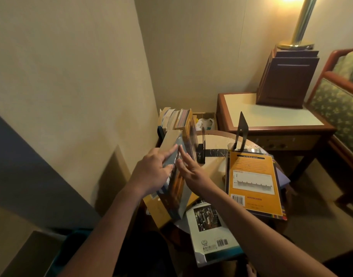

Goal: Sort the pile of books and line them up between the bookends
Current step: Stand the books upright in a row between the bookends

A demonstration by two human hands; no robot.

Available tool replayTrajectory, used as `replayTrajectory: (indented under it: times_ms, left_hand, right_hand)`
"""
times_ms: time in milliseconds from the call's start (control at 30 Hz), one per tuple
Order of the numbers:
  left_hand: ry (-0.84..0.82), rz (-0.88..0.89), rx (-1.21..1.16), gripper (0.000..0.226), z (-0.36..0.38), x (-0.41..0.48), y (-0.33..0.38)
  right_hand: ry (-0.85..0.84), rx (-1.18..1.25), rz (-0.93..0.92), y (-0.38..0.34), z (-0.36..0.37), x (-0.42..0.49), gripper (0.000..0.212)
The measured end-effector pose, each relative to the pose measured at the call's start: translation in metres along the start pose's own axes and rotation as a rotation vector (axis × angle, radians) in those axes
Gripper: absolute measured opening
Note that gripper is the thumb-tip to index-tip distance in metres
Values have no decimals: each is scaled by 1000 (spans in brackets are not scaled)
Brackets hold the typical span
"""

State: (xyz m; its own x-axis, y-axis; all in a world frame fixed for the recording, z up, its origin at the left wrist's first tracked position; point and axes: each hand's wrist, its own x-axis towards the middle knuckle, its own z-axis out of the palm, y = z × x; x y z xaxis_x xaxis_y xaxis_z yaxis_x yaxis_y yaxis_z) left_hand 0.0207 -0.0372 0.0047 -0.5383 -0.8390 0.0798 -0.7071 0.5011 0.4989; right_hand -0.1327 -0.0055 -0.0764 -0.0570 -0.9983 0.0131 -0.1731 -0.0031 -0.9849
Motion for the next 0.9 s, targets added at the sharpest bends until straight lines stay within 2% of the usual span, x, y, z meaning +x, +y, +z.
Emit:
replayTrajectory:
  times_ms: [267, 467, 567, 700, 800, 867, 900]
  left_hand:
    - [38, -14, -244, 56, 19, -11, 20]
    - [211, -260, -836, 43, 34, -26, 34]
    - [212, -290, -978, 40, 44, -36, 45]
    - [200, -279, -885, 38, 62, -38, 49]
    - [70, -278, -808, 56, 82, -39, 44]
    - [77, -76, -729, 59, 91, -40, 46]
    - [95, 12, -609, 63, 101, -39, 45]
  right_hand:
    - [58, 74, -96, -16, -17, -14, 60]
    - [68, 70, -108, -30, -20, -28, 52]
    - [60, 109, -76, -34, -23, -36, 45]
    - [47, 228, -4, -38, -35, -48, 47]
    - [64, 147, -2, -45, -42, -55, 51]
    - [76, 31, 1, -52, -46, -58, 54]
    - [83, -17, 12, -54, -49, -59, 56]
